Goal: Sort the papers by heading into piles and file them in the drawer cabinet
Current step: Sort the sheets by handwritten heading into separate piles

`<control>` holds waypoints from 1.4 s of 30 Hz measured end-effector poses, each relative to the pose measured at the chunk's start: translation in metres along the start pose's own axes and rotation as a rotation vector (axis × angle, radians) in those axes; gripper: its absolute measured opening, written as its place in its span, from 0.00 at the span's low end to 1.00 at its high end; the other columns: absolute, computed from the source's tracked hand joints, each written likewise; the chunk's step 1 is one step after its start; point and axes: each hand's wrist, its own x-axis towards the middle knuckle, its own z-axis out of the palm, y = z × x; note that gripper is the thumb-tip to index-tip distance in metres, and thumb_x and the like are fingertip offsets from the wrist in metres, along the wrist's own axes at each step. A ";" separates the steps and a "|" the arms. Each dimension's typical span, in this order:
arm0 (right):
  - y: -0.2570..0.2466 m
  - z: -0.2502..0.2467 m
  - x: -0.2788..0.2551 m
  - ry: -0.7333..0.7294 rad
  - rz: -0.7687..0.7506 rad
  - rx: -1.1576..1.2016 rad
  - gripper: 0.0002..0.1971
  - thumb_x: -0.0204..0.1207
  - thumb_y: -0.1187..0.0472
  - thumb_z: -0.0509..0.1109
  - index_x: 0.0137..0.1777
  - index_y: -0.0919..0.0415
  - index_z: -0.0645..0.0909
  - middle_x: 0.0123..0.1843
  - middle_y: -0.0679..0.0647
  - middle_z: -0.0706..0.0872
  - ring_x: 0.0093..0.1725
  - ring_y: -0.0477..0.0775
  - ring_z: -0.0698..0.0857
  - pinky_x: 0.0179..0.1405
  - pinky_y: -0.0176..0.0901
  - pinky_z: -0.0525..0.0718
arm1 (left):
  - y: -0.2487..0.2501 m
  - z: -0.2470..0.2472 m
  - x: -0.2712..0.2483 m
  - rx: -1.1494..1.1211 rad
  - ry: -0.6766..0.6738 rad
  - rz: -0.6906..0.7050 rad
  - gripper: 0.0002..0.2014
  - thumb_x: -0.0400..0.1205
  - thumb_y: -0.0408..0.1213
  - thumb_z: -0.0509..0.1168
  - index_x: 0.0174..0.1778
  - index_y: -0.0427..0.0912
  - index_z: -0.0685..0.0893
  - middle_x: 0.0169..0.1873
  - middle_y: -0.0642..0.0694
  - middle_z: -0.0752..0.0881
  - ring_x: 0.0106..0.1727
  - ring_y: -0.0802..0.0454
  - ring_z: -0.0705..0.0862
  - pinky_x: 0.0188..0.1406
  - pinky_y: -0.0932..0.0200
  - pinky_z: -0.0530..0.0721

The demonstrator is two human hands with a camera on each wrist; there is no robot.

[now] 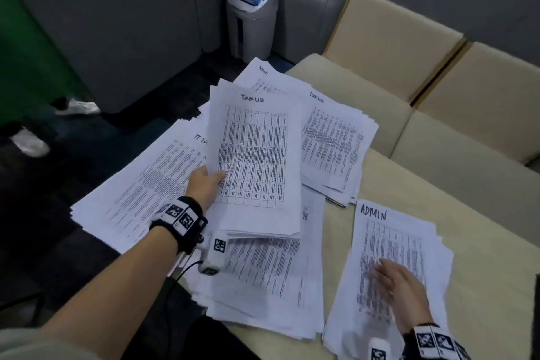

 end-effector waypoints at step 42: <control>0.028 -0.145 0.048 0.097 -0.109 -0.359 0.07 0.77 0.66 0.75 0.39 0.67 0.88 0.36 0.53 0.88 0.38 0.51 0.83 0.43 0.37 0.81 | -0.037 0.261 -0.087 1.310 -0.507 0.396 0.24 0.81 0.61 0.63 0.59 0.42 0.78 0.53 0.45 0.83 0.49 0.48 0.82 0.48 0.55 0.82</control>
